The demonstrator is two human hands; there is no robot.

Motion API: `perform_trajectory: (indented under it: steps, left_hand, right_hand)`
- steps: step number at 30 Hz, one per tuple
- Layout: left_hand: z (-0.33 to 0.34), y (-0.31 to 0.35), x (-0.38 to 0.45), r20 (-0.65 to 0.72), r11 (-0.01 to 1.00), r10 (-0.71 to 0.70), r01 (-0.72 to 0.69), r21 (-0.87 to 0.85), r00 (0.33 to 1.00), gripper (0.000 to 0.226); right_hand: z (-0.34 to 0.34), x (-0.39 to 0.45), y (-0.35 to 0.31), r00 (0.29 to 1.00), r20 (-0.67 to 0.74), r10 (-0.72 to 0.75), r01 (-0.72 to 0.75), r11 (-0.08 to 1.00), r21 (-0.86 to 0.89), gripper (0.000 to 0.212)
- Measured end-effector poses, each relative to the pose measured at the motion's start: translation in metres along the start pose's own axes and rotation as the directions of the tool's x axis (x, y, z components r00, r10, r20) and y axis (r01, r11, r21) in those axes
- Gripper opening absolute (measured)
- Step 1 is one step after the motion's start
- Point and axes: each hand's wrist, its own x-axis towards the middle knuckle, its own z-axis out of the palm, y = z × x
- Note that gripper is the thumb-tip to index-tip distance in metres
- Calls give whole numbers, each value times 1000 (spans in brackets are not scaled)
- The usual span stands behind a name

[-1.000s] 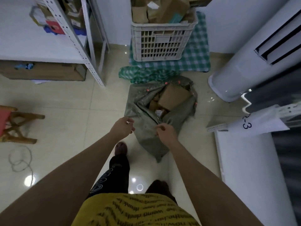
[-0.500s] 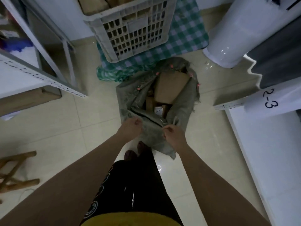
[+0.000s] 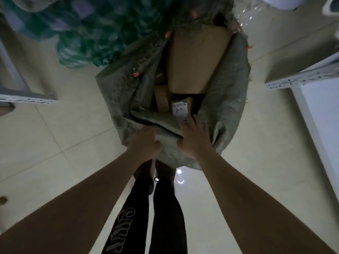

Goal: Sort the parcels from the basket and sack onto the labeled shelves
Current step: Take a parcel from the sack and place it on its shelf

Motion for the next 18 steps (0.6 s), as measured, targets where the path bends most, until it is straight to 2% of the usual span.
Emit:
perform_trajectory:
  steps: [2, 4, 6, 8, 11, 13, 14, 15, 16, 18]
  left_hand:
    - [6, 0, 28, 66, 977, 66, -78, 200, 996, 71]
    - [9, 5, 47, 81, 900, 156, -176, 398, 984, 87]
    - [10, 8, 62, 102, 832, 187, -213, 513, 977, 97]
    - [14, 9, 72, 150, 762, 189, -241, 601, 970, 95]
    - [18, 14, 77, 262, 646, 194, -323, 692, 946, 66]
    - [21, 17, 72, 334, 623, 175, -367, 691, 926, 46]
    - [23, 18, 68, 351, 632, 167, -373, 679, 921, 39]
    - [26, 18, 63, 363, 644, 163, -378, 666, 917, 35]
    - [28, 18, 58, 372, 650, 158, -380, 658, 915, 33]
    - [36, 19, 47, 376, 650, 156, -382, 657, 913, 32]
  right_hand:
    - [11, 26, 9, 998, 67, 19, -6, 981, -194, 99]
    - [17, 41, 17, 992, 118, 50, -11, 951, -310, 105]
    - [24, 45, 22, 993, 113, -19, 54, 944, -324, 73]
    - [28, 38, 26, 978, 108, -177, 202, 934, -294, 37]
    - [47, 13, 40, 934, 75, -350, 358, 912, -201, 26]
    - [57, -5, 53, 943, 6, -334, 330, 929, -166, 30]
    - [55, -14, 56, 960, 27, -277, 278, 951, -133, 36]
    - [52, -21, 57, 979, 78, -187, 194, 975, -103, 47]
    - [47, -26, 56, 977, 196, -81, 97, 993, -71, 61]
    - [37, -25, 50, 942, 335, 2, 16, 999, -51, 82]
